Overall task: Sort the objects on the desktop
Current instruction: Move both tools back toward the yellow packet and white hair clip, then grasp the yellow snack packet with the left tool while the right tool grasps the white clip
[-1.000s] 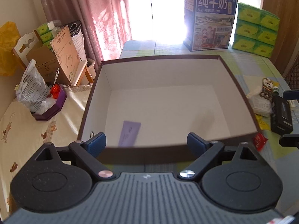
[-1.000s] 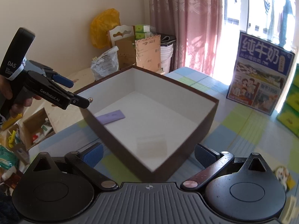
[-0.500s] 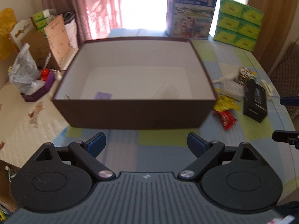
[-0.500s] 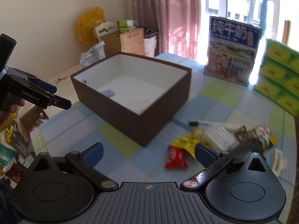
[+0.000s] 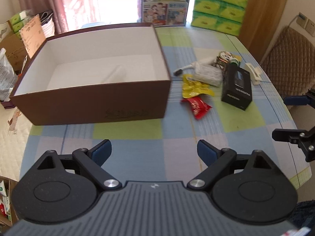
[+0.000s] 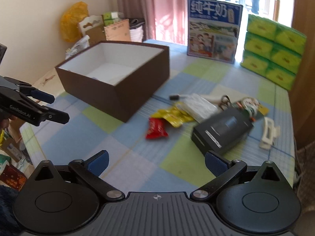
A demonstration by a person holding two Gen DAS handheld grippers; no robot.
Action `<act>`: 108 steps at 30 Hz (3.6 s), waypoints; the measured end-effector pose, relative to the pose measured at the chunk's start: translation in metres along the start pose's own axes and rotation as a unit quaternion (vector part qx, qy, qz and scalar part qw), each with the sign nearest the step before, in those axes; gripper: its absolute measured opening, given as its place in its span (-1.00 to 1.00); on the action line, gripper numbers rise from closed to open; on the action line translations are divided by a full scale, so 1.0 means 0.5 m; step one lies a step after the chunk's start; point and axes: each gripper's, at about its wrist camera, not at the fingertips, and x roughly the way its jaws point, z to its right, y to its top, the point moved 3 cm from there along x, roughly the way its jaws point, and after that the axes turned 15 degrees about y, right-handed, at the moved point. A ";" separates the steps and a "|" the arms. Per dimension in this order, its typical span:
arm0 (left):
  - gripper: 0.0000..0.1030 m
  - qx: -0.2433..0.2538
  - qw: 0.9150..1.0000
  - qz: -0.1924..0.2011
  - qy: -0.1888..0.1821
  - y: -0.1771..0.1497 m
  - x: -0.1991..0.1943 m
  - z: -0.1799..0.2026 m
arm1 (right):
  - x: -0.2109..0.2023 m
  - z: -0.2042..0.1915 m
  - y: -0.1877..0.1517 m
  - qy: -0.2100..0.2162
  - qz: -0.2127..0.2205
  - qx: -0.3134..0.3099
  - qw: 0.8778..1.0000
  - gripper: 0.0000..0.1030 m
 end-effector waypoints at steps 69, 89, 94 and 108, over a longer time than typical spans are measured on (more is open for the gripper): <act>-0.85 0.071 0.993 -0.005 -0.097 0.238 0.308 0.278 | -0.049 0.489 -0.052 -0.095 0.046 0.255 0.961 0.96; 0.09 0.094 0.992 -0.077 -0.025 0.236 0.405 0.295 | -0.040 0.523 -0.059 -0.092 0.054 0.280 0.954 0.96; -0.11 0.122 0.990 -0.058 -0.034 0.225 0.385 0.299 | -0.038 0.527 -0.064 -0.095 0.052 0.281 0.953 0.96; -0.28 0.052 0.997 -0.008 -0.060 0.229 0.253 0.257 | -0.026 0.531 -0.030 -0.091 0.060 0.251 0.962 0.96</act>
